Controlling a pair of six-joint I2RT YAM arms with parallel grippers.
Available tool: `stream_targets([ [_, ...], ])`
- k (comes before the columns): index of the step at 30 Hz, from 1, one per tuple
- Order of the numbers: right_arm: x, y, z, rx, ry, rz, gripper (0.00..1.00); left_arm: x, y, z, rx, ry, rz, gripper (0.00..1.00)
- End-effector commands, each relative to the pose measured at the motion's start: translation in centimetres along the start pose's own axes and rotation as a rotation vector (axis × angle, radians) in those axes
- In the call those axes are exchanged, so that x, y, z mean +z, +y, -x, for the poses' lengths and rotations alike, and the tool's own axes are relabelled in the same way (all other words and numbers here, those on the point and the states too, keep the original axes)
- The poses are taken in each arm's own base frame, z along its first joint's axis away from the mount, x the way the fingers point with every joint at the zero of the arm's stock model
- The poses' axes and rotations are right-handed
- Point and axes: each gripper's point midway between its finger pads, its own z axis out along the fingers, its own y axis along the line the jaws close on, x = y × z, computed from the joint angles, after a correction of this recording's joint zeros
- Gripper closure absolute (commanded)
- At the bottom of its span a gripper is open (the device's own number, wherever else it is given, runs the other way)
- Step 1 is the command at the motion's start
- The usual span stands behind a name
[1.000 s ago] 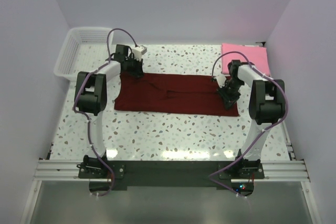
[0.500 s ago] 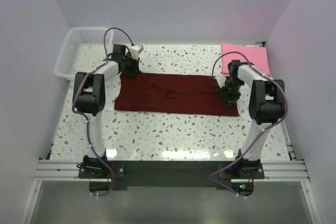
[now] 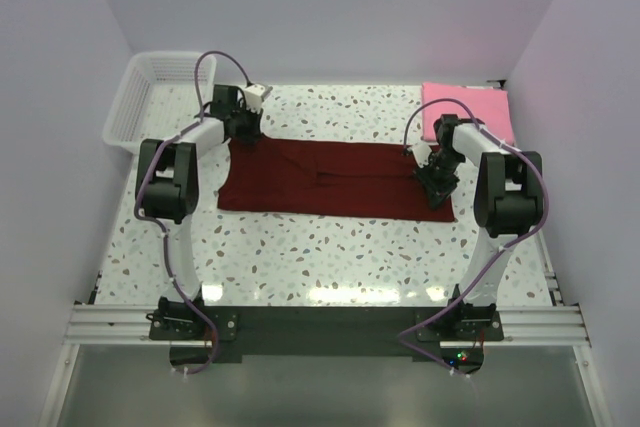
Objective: Fold and stack the t-shirts
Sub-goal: Fold the tshirt
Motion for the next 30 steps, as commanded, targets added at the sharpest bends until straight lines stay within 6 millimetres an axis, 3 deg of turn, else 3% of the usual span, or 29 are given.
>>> stream_targets([
  [1, 0.0, -0.2, 0.1, 0.001, 0.002, -0.007, 0.75, -1.8, 1.1, 2.8, 0.043, -0.084, 0.050, 1.00],
  [5, 0.0, -0.2, 0.1, 0.003, 0.002, -0.005, 0.75, -1.8, -0.3, 2.5, 0.073, -0.088, -0.029, 1.00],
  [9, 0.0, -0.1, 0.0, 0.002, 0.005, -0.004, 0.75, -3.3, -1.8, 4.1, 0.116, -0.166, -0.086, 1.00],
  [15, 0.0, -0.1, 0.0, 0.002, 0.006, -0.003, 0.75, -4.8, -4.4, 4.2, 0.180, -0.201, -0.176, 1.00],
  [22, 0.1, -0.1, 0.0, 0.004, 0.007, 0.001, 0.75, -4.9, -8.7, 1.0, 0.301, -0.117, -0.321, 1.00],
  [30, 0.1, -0.1, 0.0, 0.004, 0.010, 0.000, 0.75, -4.6, -10.8, -3.9, 0.432, -0.009, -0.394, 1.00],
])
